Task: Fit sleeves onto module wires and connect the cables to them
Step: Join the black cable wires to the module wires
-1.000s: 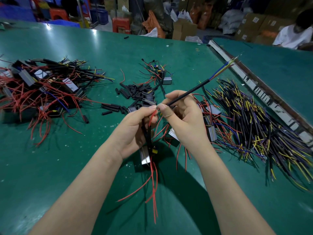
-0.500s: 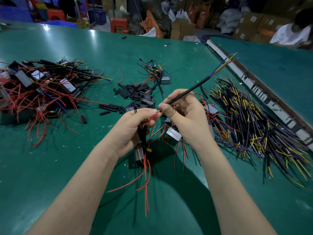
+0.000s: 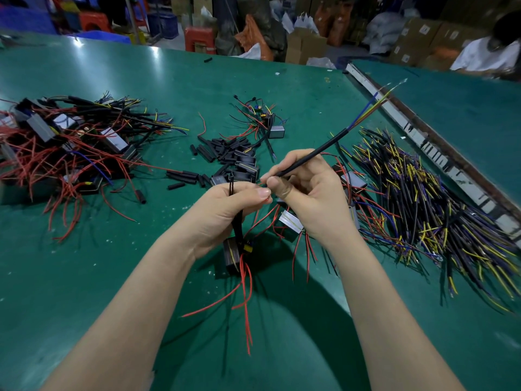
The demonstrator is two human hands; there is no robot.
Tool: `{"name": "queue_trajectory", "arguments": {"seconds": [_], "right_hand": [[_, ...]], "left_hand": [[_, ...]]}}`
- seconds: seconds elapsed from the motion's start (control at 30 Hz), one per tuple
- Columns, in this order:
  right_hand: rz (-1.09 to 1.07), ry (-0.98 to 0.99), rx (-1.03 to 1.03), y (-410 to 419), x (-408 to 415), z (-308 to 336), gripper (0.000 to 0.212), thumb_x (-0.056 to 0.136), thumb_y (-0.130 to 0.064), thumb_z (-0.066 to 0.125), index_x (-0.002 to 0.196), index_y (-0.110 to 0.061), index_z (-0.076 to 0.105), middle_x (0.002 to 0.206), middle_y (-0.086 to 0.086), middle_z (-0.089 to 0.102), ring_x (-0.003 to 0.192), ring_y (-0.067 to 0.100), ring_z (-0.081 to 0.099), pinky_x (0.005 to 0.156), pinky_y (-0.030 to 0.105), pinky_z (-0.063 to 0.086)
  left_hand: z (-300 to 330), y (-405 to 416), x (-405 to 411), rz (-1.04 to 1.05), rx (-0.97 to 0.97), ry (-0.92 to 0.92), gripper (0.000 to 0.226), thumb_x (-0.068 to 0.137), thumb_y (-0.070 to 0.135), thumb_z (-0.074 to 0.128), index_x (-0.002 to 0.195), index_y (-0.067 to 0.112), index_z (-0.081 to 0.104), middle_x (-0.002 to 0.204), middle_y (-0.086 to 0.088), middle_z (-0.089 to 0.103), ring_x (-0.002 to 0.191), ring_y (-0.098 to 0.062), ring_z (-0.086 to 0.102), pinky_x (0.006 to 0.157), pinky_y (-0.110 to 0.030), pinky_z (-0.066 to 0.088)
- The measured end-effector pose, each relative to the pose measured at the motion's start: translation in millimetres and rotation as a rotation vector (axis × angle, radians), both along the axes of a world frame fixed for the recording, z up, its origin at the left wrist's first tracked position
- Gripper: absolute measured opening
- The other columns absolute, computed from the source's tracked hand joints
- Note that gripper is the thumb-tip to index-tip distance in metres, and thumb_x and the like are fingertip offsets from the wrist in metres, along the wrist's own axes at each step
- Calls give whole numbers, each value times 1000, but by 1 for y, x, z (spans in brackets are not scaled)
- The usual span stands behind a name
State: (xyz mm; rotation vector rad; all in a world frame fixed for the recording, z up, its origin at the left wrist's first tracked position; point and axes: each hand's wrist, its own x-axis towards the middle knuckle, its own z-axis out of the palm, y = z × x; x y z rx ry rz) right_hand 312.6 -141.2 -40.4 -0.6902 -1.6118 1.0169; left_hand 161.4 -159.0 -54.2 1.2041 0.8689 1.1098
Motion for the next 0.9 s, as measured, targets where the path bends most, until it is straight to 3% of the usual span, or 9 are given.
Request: {"name": "queue_trajectory", "arguments": {"seconds": [0.1, 0.2, 0.23, 0.3, 0.4, 0.57, 0.67, 0.77, 0.9], "right_hand": [[-49, -68, 20, 2, 2, -2, 25, 82, -5, 68, 87, -24, 52, 84, 0, 67, 83, 26, 65, 79, 43, 49], [-152, -238, 121, 5, 4, -5, 28, 85, -5, 68, 86, -29, 52, 80, -5, 65, 68, 4, 59, 68, 22, 47], [-195, -304, 181, 6, 4, -6, 25, 85, -7, 68, 86, -28, 53, 76, -10, 63, 62, 0, 55, 63, 11, 40], [-270, -370, 268, 6, 4, -8, 17, 85, -10, 68, 87, -24, 57, 72, -12, 60, 57, -3, 49, 58, 6, 34], [-316, -352, 326, 7, 5, -9, 21, 86, -11, 67, 89, -29, 55, 78, -6, 64, 58, -3, 47, 59, 6, 32], [-271, -339, 294, 7, 6, -7, 21, 85, -11, 68, 86, -28, 57, 80, -5, 65, 58, -3, 48, 59, 6, 32], [-193, -293, 179, 7, 10, -4, 20, 83, -17, 71, 82, -33, 57, 82, -3, 66, 58, 7, 53, 57, 21, 42], [-187, -242, 123, 7, 11, -2, 26, 82, -20, 70, 82, -43, 57, 83, 0, 67, 71, 27, 61, 68, 46, 50], [-215, -204, 119, 8, 11, -1, 30, 81, -20, 69, 82, -47, 56, 84, -1, 69, 67, 16, 60, 67, 47, 50]], "left_hand": [[0, 2, -2, 79, 65, 134, 15, 72, 31, 65, 65, 20, 71, 66, 9, 61, 65, 1, 53, 65, -8, 41], [-4, 4, -2, 170, 82, 242, 15, 80, 22, 69, 78, 7, 69, 82, -8, 61, 81, -13, 52, 80, -25, 38], [-4, 4, -1, 203, 83, 263, 13, 83, 16, 68, 80, 4, 69, 82, -11, 60, 82, -14, 50, 80, -28, 37], [-3, 3, 2, 236, 89, 281, 10, 86, 11, 65, 79, 7, 71, 82, -9, 62, 81, -14, 52, 81, -28, 39], [-1, 3, 3, 213, 64, 255, 11, 83, 20, 68, 73, 18, 72, 80, -4, 64, 78, -10, 55, 82, -25, 41], [0, 2, 4, 121, 35, 223, 16, 73, 32, 62, 63, 26, 73, 69, 2, 54, 66, -5, 46, 67, -15, 38], [-3, 2, 2, 100, 75, 263, 18, 84, 23, 68, 66, 23, 71, 77, -1, 59, 77, -5, 52, 74, -13, 41], [-3, 2, 5, 156, 90, 262, 20, 87, 20, 65, 68, 20, 69, 68, 1, 56, 64, -5, 46, 64, -17, 38], [-1, 0, 8, 185, 83, 208, 33, 93, 9, 52, 66, 20, 68, 57, 11, 59, 56, 1, 50, 61, -8, 40]]}}
